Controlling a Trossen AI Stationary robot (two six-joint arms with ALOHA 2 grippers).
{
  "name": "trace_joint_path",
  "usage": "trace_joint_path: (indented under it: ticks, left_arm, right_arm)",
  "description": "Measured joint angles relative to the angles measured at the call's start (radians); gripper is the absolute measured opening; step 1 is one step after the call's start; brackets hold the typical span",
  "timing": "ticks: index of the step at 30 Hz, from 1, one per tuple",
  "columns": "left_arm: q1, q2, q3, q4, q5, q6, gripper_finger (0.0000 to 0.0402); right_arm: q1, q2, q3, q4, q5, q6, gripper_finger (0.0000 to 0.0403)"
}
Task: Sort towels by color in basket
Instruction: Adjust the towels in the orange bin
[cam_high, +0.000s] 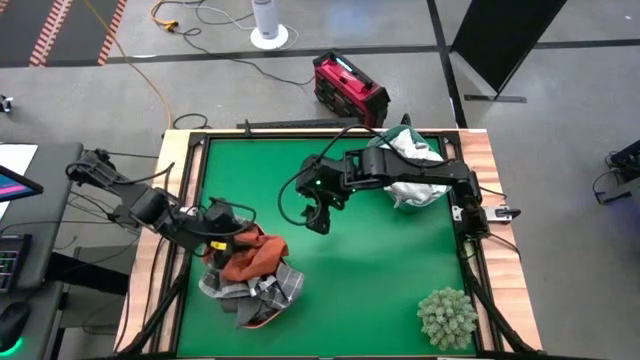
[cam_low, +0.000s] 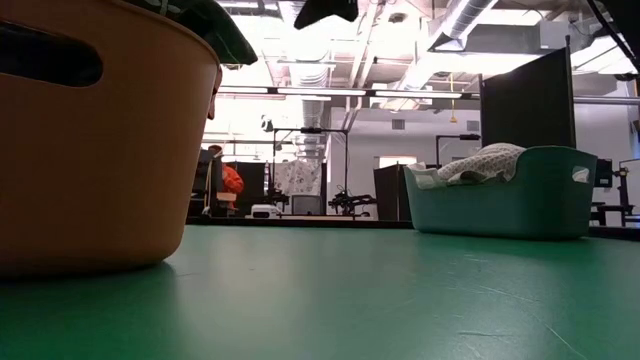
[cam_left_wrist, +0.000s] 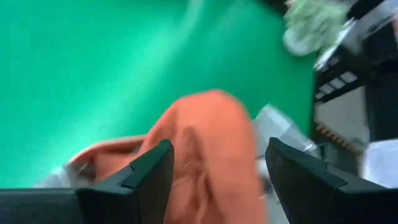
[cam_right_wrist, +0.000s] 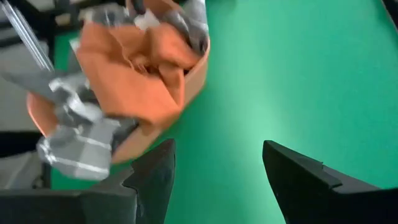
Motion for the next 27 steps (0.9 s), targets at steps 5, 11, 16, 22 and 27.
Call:
trace_joint_path:
  ticks: [5, 11, 16, 22, 27]
  left_arm:
    - [-0.009, -0.024, 0.000, 0.123, -0.022, 0.072, 0.0243]
    - [0.000, -0.060, 0.000, 0.148, -0.023, 0.027, 0.0243]
    - [0.023, -0.070, 0.000, 0.097, -0.046, 0.018, 0.0243]
    - [0.088, 0.000, 0.000, -0.174, -0.035, -0.003, 0.0241]
    - [0.110, 0.090, -0.026, -0.197, 0.087, 0.072, 0.0229]
  right_arm:
    - [0.000, -0.013, 0.011, 0.077, -0.009, 0.036, 0.0269]
    - [0.000, -0.017, 0.048, 0.049, -0.003, 0.035, 0.0269]
    - [0.019, -0.017, 0.045, -0.072, 0.127, 0.036, 0.0269]
    - [0.068, -0.014, -0.026, -0.103, 0.221, 0.049, 0.0269]
    - [0.111, -0.017, -0.090, 0.090, 0.145, 0.039, 0.0269]
